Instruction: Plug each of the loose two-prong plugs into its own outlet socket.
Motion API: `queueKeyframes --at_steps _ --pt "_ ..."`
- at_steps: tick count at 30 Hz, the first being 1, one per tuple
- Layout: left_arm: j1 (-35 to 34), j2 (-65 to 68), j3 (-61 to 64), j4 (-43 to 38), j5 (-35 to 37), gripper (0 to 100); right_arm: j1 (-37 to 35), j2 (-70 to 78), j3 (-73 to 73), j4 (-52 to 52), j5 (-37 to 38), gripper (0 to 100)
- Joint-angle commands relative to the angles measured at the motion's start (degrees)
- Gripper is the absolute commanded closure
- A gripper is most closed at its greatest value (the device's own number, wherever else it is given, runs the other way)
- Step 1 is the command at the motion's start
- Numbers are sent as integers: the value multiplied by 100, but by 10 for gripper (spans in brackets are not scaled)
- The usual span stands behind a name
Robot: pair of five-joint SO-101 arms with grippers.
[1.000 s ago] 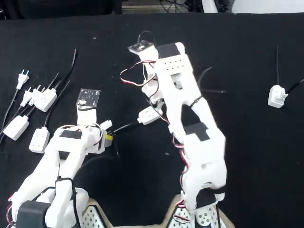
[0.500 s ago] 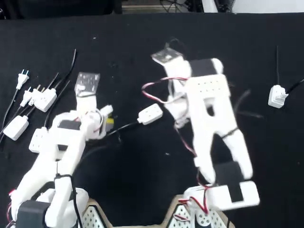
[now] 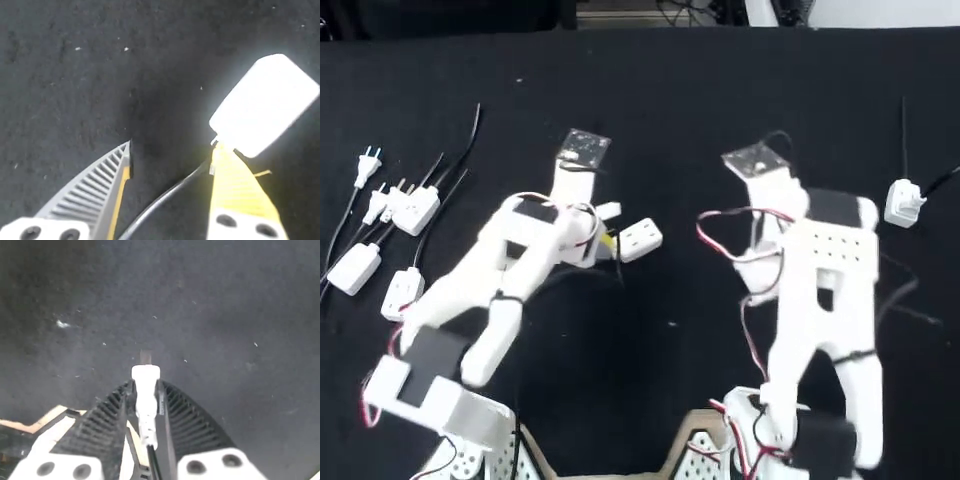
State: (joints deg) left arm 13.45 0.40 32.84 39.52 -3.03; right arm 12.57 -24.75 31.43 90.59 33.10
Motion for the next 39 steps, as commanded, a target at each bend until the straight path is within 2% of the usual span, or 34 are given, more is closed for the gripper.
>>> queueKeyframes --at_steps 1,6,15,20,23,26,28,32,35,39 --pt "101 308 -409 -352 255 737 431 -541 215 -79 396 988" --pt "338 308 -338 -290 343 737 633 -857 532 -79 738 988" --pt "1323 299 -303 211 343 748 624 -910 558 -79 756 988" --pt "1103 -176 -303 853 334 799 598 -901 549 -79 756 988" --pt "787 -932 -251 1486 316 787 589 -875 400 -158 747 988" --pt "673 -1705 242 1688 26 753 589 -866 233 -264 730 988" --pt "725 -2101 620 1600 -62 738 580 -866 163 -264 730 988" --pt "1130 -2576 1367 747 -70 715 686 -866 189 -237 756 988" --pt "1332 -2593 1763 141 -114 693 905 -884 338 -229 765 988" --pt "1437 -2259 1982 -431 -580 694 1178 -901 505 -246 932 988"
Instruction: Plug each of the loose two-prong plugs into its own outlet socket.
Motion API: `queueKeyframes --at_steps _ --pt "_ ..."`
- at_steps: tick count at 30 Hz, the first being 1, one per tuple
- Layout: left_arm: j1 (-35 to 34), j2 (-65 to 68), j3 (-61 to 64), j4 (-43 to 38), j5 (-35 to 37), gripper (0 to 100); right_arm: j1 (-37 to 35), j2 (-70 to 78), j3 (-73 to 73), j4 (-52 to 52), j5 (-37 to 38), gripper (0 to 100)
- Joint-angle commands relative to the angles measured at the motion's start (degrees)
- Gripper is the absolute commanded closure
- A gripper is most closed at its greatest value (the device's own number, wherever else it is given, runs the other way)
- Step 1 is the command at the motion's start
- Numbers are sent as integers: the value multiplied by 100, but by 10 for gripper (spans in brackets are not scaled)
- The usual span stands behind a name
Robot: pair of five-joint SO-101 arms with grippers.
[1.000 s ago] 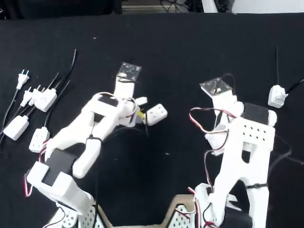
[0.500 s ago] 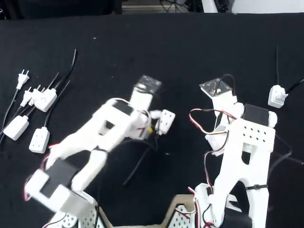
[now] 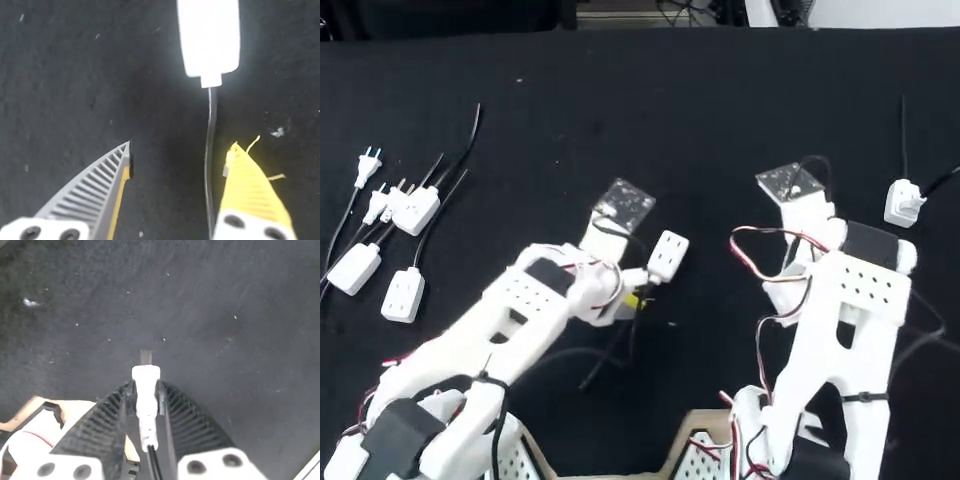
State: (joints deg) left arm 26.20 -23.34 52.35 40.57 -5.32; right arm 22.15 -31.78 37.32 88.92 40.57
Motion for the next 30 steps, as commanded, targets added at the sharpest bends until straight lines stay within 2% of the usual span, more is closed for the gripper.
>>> queueKeyframes --at_steps 1,5,9,13,17,19,25,30 --pt "154 308 22 -659 -360 694 264 -198 -57 -79 273 988" --pt "101 1327 -259 -993 -352 694 448 -207 -4 -79 369 988" --pt "127 1943 -919 -440 -352 719 484 -207 4 -79 369 988" --pt "66 1943 -1262 141 -396 816 484 -207 4 -79 369 988" --pt "48 1943 -1191 369 -387 982 484 -207 4 -79 369 988" --pt "48 1943 -1033 396 -396 950 484 -207 4 -88 369 988" --pt "110 1934 -734 571 -431 970 457 -207 4 -70 352 988" --pt "101 1653 -532 1064 -1178 970 448 -207 4 -70 334 988"
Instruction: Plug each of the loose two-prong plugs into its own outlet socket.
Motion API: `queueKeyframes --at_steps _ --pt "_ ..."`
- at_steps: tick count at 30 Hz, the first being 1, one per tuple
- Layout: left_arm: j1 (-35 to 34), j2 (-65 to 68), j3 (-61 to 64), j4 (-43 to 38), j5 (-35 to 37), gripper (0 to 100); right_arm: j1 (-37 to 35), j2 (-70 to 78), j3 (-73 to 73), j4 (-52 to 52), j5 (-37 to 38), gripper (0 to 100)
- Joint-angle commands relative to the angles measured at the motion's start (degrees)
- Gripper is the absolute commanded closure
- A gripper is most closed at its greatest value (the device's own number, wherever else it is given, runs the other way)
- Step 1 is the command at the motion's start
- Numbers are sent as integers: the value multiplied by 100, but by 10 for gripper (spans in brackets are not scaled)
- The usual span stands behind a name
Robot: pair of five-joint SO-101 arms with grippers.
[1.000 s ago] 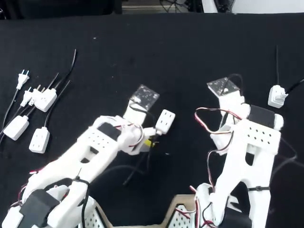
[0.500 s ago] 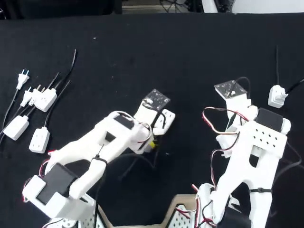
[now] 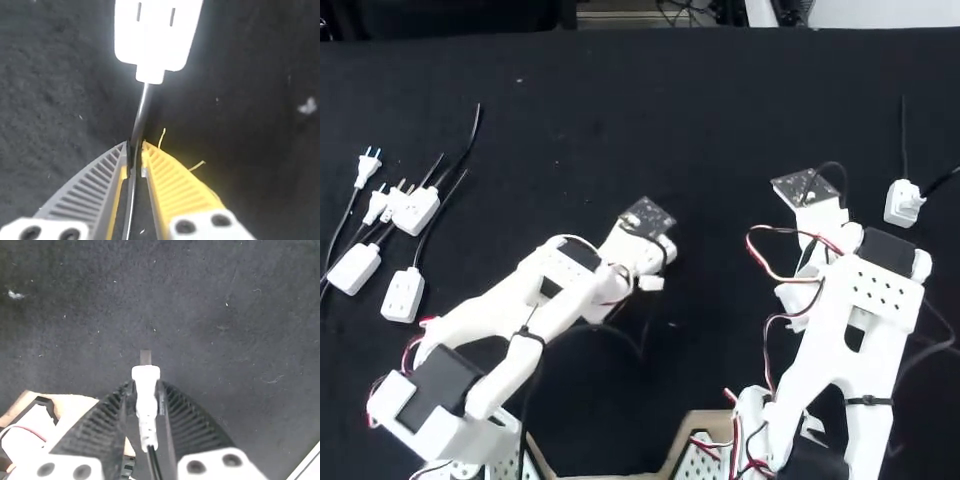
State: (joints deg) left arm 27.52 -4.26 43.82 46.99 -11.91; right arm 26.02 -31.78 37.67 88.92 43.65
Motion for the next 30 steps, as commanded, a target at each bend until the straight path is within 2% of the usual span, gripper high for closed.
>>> queueKeyframes --at_steps 1,9,13,19,24,27,30 --pt "-66 -413 391 527 -686 970 62 -207 -31 -70 26 988" --pt "-787 -2356 1007 1345 -1934 970 53 -207 -31 -70 26 988" --pt "-778 -2743 1323 1345 -1908 944 -193 -198 -31 26 -44 988" --pt "-813 -2813 1314 1345 -1415 718 -976 -207 -40 211 -624 988" --pt "-1024 -2813 840 1257 -1055 741 -1363 -207 -40 220 -914 988" --pt "-1191 -2752 804 563 -633 755 -1336 -207 -40 220 -897 988" --pt "-1209 -2743 1156 -79 -536 754 -1178 -215 -31 273 -862 988"
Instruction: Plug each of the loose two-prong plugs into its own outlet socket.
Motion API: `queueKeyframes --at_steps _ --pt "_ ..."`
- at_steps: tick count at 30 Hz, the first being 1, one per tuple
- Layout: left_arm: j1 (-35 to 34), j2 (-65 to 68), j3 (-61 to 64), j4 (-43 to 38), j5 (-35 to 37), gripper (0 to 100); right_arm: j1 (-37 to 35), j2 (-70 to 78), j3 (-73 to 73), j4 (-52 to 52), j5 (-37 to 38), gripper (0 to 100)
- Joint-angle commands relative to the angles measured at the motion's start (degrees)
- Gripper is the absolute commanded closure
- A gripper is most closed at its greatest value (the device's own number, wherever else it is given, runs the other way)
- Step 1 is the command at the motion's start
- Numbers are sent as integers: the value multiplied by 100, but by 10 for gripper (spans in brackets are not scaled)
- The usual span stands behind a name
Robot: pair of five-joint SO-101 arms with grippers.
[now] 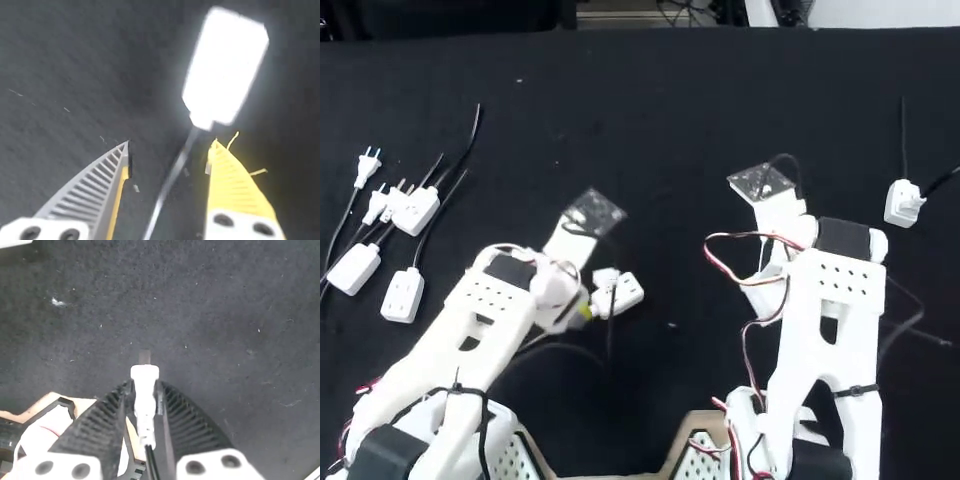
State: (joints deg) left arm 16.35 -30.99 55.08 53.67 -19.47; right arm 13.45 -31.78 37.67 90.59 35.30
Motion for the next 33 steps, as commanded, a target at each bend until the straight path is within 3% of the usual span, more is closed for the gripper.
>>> queueKeyframes --at_steps 1,14,25,33 --pt "-75 -70 171 -905 220 754 167 -215 -57 132 -26 988" --pt "-66 -18 259 -1152 264 754 774 -215 -48 132 448 988" --pt "-171 1213 -453 -1143 378 754 879 -215 -48 123 545 988" --pt "532 1319 -822 -1108 624 754 888 -215 -31 97 545 988"
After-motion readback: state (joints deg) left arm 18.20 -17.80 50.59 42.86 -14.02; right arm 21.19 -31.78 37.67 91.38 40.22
